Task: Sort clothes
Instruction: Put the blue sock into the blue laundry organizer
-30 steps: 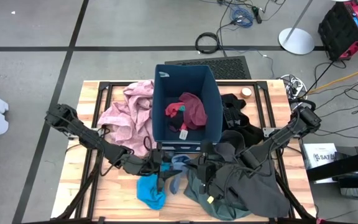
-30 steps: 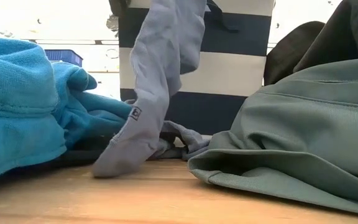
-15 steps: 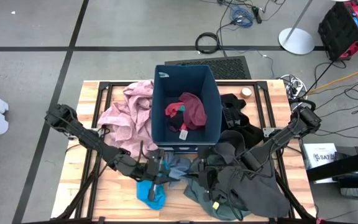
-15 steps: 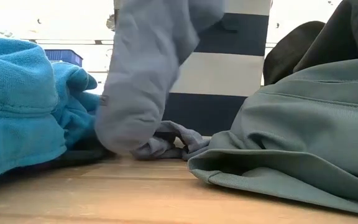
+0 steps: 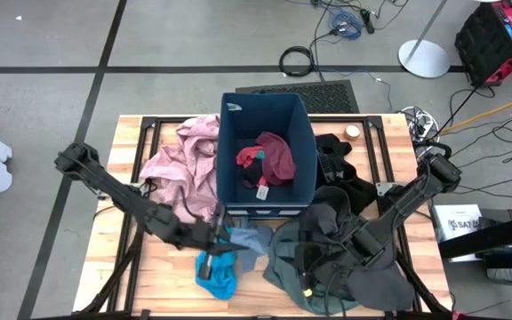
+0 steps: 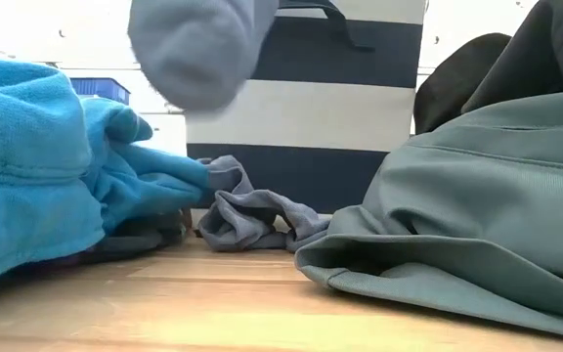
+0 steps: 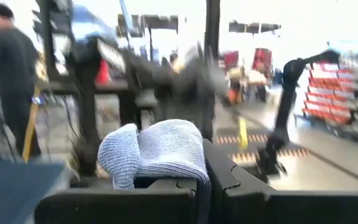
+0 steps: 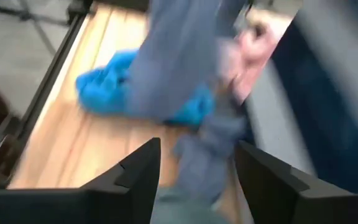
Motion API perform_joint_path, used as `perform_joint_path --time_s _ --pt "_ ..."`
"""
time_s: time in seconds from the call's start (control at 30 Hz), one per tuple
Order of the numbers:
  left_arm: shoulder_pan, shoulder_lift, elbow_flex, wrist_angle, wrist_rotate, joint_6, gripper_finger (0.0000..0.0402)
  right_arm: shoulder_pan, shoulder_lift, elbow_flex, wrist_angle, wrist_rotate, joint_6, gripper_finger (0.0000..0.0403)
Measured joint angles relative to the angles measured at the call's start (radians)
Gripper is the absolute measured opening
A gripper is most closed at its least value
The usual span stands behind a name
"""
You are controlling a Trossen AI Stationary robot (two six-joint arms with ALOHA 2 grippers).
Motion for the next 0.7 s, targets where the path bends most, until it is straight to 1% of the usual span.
perform_joint_path --time_s 0.1,0.23,0.3,0.37,0.47,0.63,0.7 --pt "0.013 -0.057 0.028 0.004 -0.034 0.052 0.0001 -0.001 0.000 -0.088 0.074 -0.064 0.053 0.0196" --pt "0.057 -0.112 0.092 -0.016 -0.057 0.130 0.0001 -0.009 0.001 -0.191 0.211 -0.067 0.064 0.0196" --pt "0.098 -0.138 0.142 -0.085 -0.061 0.149 0.0001 -0.011 0.001 -0.207 0.237 -0.066 0.064 0.0196" --pt "0.148 -0.159 0.193 -0.191 -0.061 0.147 0.0001 -0.011 0.001 -0.210 0.240 -0.065 0.064 0.0196" --pt "0.235 -0.170 0.252 -0.300 -0.062 0.144 0.0001 -0.011 0.001 -0.211 0.243 -0.066 0.064 0.0196" --pt "0.403 -0.169 0.330 -0.408 -0.017 0.130 0.0000 -0.011 0.001 -0.211 0.243 -0.066 0.064 0.0196" --pt "0.480 -0.169 0.362 -0.449 0.021 0.101 0.0000 -0.011 0.001 -0.211 0.242 -0.066 0.064 0.0196"
